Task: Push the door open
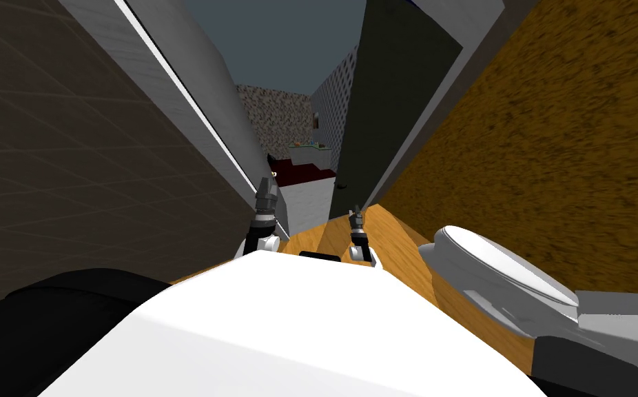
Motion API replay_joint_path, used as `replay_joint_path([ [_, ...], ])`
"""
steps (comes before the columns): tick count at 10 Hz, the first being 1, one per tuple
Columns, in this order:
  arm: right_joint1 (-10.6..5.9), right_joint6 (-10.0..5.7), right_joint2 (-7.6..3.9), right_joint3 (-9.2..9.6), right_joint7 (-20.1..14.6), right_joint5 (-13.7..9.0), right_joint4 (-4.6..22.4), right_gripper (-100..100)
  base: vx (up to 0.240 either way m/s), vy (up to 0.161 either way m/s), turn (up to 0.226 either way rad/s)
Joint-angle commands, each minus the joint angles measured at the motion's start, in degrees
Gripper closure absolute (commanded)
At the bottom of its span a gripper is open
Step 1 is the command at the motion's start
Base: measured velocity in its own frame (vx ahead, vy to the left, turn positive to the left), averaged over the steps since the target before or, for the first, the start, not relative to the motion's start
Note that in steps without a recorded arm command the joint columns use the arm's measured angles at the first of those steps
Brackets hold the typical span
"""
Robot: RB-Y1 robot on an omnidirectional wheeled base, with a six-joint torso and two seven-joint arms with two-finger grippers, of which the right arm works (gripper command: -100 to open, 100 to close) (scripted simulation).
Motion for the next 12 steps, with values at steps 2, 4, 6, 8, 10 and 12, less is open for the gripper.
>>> replay_joint_path([
  [2, -1.32, -0.74, -0.01, 0.38, 0.17, 0.2, 3.37, -100, 0.074, -0.107, 0.054],
  [4, -2.3, -1.17, 0.05, 0.68, 0.29, 0.36, 5.82, -100, 0.081, -0.097, 0.057],
  [6, -3.28, -1.61, 0.11, 0.98, 0.42, 0.51, 8.27, -100, 0.089, -0.107, 0.057],
  [8, -4.26, -2.04, 0.21, 1.28, 0.55, 0.67, 10.69, -100, 0.076, -0.09, 0.054],
  [10, -5.21, -2.47, 0.38, 1.57, 0.67, 0.82, 13.07, -100, 0.077, -0.095, 0.056],
  [12, -6.16, -2.89, 0.55, 1.86, 0.79, 0.97, 15.45, -100, 0.078, -0.098, 0.047],
])
